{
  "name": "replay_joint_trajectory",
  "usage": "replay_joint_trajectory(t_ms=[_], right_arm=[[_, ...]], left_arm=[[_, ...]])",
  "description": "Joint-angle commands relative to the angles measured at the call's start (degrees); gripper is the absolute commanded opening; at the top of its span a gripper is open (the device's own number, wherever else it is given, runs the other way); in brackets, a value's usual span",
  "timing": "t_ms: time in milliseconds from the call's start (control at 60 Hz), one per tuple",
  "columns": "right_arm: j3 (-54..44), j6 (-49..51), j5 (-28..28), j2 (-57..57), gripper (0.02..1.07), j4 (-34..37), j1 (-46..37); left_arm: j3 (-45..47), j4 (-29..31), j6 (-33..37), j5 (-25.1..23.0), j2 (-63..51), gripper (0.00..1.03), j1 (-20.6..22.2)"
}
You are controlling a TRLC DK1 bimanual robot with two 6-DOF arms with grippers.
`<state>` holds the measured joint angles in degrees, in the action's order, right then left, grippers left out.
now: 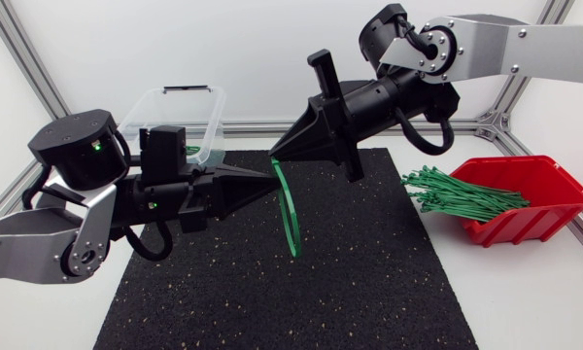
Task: Take a green cable tie from the red box, thread the tail through the head to close it, then place it in the transparent bin on the left.
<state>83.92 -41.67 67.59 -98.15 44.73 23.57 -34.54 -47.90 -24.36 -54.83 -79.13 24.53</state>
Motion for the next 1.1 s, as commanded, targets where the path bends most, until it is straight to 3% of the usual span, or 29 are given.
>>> replay_joint_trajectory(t_ms=[0,367,717,1083], right_arm=[[-1.8,-2.3,-0.4,1.5,0.07,-0.7,0.2],[-2.2,-2.9,-0.8,2.0,0.07,-1.3,0.3],[-2.2,-4.0,-1.9,1.3,0.07,-3.0,0.5],[-2.8,-5.0,-4.0,1.0,0.07,-4.3,0.5]], left_arm=[[-0.3,-0.9,-0.5,-0.3,0.6,0.03,-0.1],[-0.5,-0.9,-0.5,-0.3,0.6,0.03,0.5],[0.6,-0.7,-1.3,-0.3,3.8,0.03,5.2],[1.0,-0.6,-1.6,-0.3,5.4,0.03,5.5]])
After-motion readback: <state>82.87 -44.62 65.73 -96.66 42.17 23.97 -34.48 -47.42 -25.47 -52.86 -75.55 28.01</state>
